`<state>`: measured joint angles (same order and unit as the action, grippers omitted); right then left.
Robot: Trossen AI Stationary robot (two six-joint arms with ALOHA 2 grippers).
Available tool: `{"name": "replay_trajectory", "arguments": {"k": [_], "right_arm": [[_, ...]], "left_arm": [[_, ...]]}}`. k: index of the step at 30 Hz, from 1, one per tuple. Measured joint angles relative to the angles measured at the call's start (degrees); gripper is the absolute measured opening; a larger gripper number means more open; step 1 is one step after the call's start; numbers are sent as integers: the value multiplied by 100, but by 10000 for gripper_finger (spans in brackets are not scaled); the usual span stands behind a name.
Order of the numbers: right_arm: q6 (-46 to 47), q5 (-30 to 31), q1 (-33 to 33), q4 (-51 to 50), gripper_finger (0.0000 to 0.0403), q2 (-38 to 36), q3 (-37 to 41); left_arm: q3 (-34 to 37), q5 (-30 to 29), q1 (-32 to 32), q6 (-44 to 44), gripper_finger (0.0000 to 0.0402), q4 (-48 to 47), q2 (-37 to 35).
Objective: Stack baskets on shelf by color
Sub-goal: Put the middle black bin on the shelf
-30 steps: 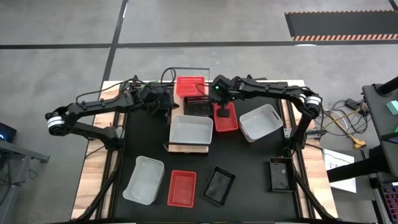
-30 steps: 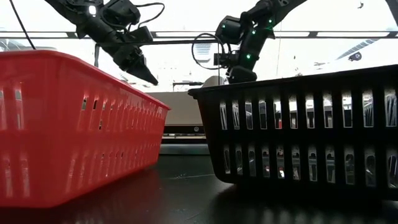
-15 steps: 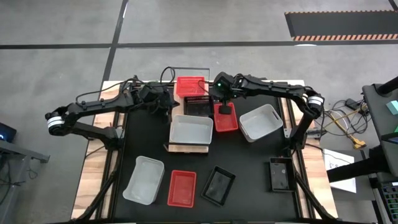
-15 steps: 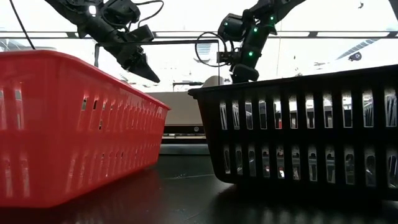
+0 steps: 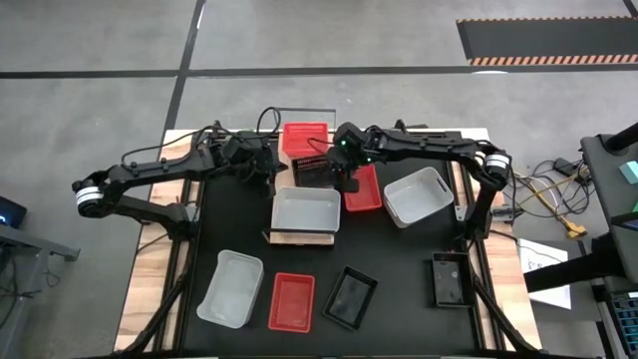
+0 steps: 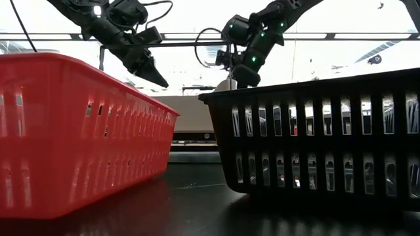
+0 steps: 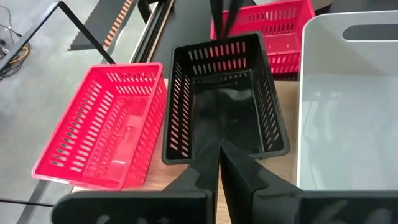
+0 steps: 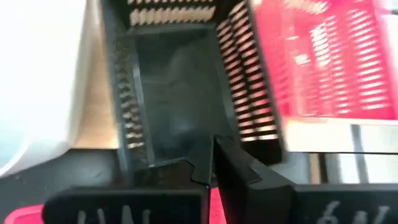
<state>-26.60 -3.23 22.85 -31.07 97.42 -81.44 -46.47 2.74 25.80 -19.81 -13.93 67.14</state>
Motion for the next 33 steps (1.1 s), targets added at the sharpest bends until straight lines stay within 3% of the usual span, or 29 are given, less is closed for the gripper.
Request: {"name": "replay_trajectory", "arguments": {"k": [9, 25, 33], "right_arm": [[270, 177, 118, -832, 8, -239, -13], [405, -377, -75, 21, 8, 63, 253], [370, -292, -33, -116, 8, 53, 209]], "left_arm": [[12, 2, -4, 9, 0, -21, -22], [86, 4, -9, 13, 0, -40, -44], [86, 7, -9, 13, 0, -104, -44]]}}
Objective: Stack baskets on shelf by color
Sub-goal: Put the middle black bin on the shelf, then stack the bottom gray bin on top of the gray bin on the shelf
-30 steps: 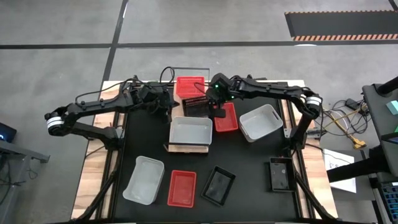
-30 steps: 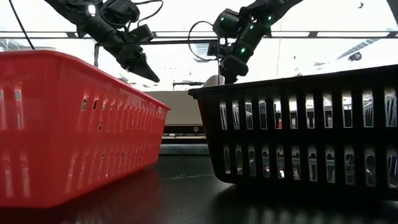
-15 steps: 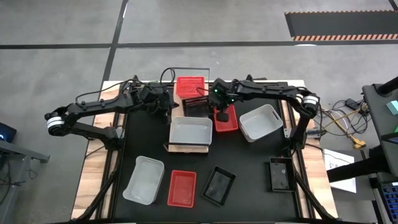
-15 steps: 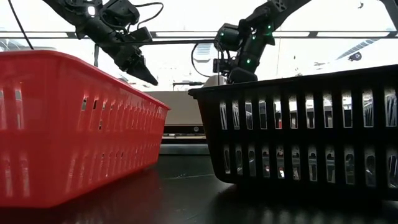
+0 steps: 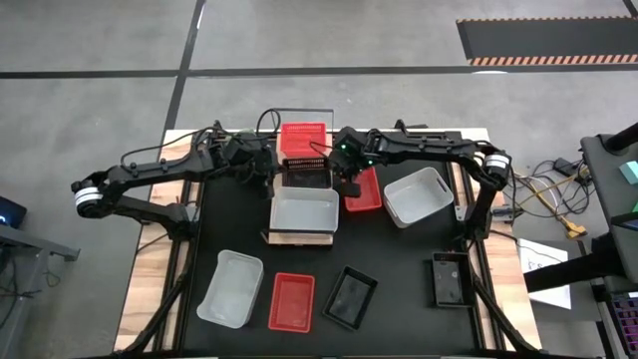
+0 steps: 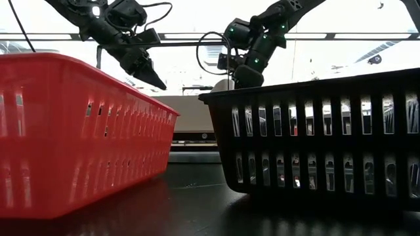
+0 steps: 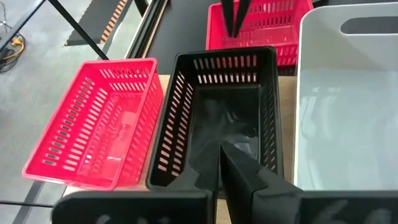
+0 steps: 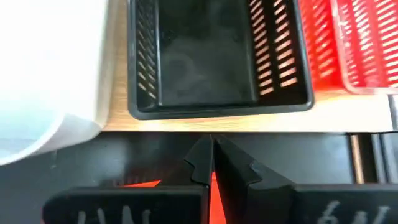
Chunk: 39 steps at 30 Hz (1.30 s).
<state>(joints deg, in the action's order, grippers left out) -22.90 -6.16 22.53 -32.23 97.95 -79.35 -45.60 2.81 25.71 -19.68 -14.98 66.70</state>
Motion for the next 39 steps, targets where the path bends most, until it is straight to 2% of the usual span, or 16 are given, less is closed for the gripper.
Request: {"name": "replay_trajectory", "arguments": {"k": [7, 15, 27, 34, 39], "right_arm": [[38, -29, 24, 190, 8, 98, 43], [-39, -124, -20, 647, 8, 212, 48], [-118, -118, -27, 558, 8, 43, 52], [-137, 72, -62, -12, 8, -631, 75], [-118, 160, -228, -16, 8, -1307, 364]], "left_arm": [[-5, -55, 4, 99, 0, -371, -4], [-23, -1170, 20, 131, 0, -1279, -112], [101, -1212, 17, 192, 0, -1314, 5], [-284, -1217, -254, 1263, 0, -2200, -490], [-446, -1240, -1098, 2130, 0, -2679, -934]]}}
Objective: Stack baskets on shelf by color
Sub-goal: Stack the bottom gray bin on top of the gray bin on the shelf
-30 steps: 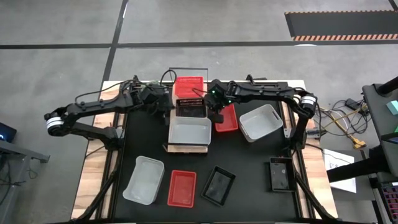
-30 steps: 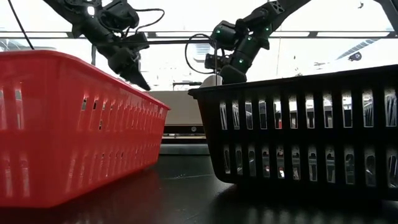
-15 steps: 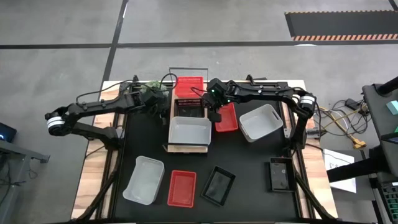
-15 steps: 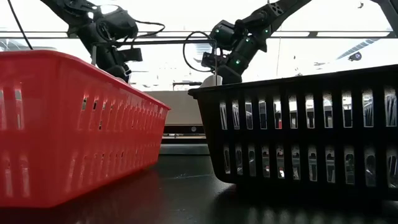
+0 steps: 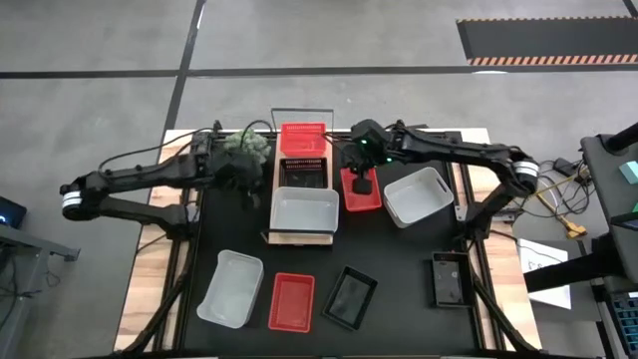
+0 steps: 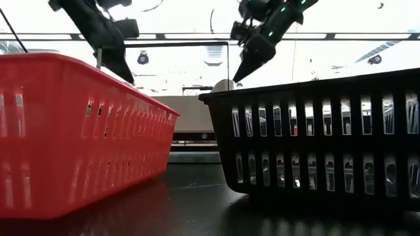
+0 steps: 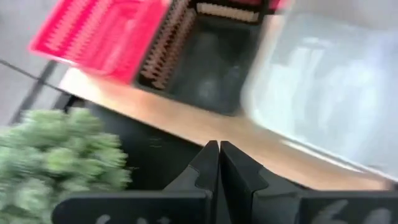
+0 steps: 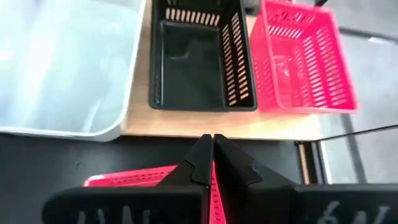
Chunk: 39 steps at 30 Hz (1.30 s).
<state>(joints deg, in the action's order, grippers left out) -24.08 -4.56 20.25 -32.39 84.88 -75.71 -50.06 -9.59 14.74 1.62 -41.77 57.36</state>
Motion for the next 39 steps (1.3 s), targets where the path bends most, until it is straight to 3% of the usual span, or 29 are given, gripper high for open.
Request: {"name": "replay_trajectory", "arguments": {"k": [8, 17, 21, 23, 27, 30, 35, 39], "right_arm": [[160, 210, -587, 576, 8, -1172, 862], [266, 671, -1147, 1445, 9, -2206, 1977], [313, 675, -1215, 1660, 9, -2523, 2362], [313, 676, -1213, 1794, 9, -2627, 2516], [313, 794, -1213, 1992, 9, -2774, 2735], [311, 881, -1213, 1991, 9, -2789, 2810], [256, 916, -1213, 1983, 9, -2684, 2838], [259, 913, -1213, 1912, 9, -2615, 2838]], "left_arm": [[-232, -635, -1915, 1629, 0, -191, -209], [-1288, -974, -3681, 3418, 0, -582, 751], [-1960, -478, -4239, 5235, 0, -1572, 1389], [-2270, 49, -4503, 6291, 0, -2051, 1733], [-2638, 1085, -4935, 7862, 0, -2167, 2361], [-2785, 1410, -5149, 8648, 0, -2095, 2796], [-2791, 2199, -5270, 8953, 0, -1581, 3280], [-2787, 2793, -5517, 7271, 0, -1586, 3488]]}}
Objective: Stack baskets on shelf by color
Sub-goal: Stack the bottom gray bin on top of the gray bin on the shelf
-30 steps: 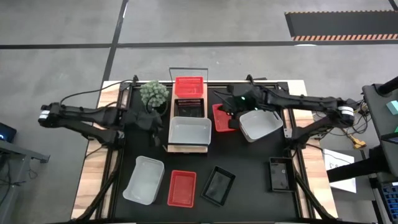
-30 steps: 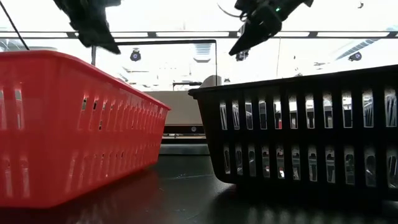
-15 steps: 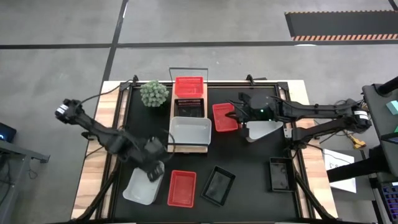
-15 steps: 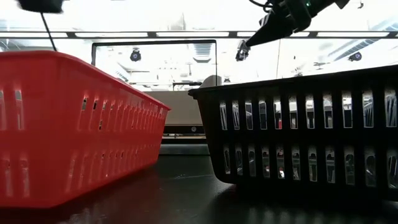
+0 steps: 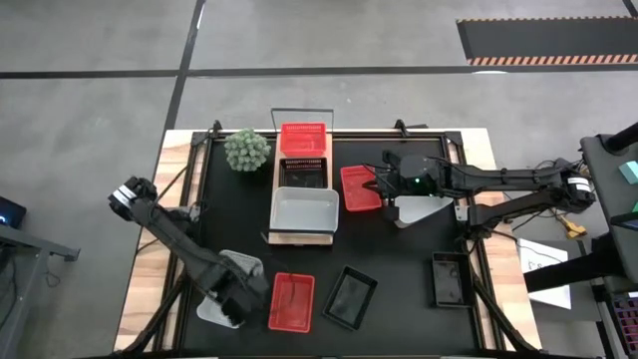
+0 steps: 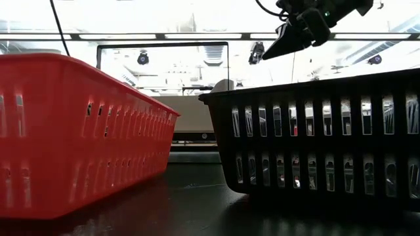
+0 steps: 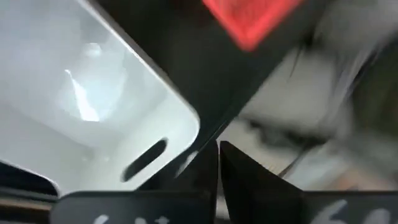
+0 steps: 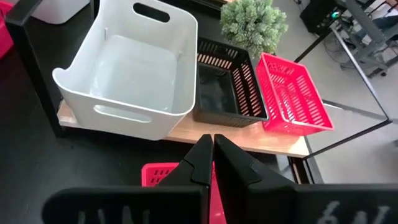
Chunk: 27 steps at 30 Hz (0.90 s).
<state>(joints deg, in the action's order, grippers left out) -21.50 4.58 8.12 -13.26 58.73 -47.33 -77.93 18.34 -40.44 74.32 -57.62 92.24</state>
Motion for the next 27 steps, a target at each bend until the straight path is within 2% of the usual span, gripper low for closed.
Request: {"name": "replay_trajectory", "arguments": {"k": [2, 4, 6, 13, 17, 23, 27], "right_arm": [[17, -2, 0, 1, 9, 45, 0], [52, -3, 0, 1, 9, 92, 0], [52, -4, 0, -1, 9, 116, 4], [52, -7, 0, 27, 9, 134, 4], [52, -8, 0, 24, 9, 134, 4], [125, -10, 0, 0, 9, 134, 7], [151, -11, 0, -6, 9, 134, 9]], "left_arm": [[13, 253, -196, -895, 0, 3, 22], [21, 552, -340, -1286, 0, -87, -7], [42, 780, -446, -1478, 0, -290, -56], [344, 805, -845, -1636, 12, -343, -188], [500, 820, -932, -1621, 54, -271, -159], [792, 777, -951, -1863, 153, -292, -155], [871, 375, -978, -2286, 206, -260, -155]]}}
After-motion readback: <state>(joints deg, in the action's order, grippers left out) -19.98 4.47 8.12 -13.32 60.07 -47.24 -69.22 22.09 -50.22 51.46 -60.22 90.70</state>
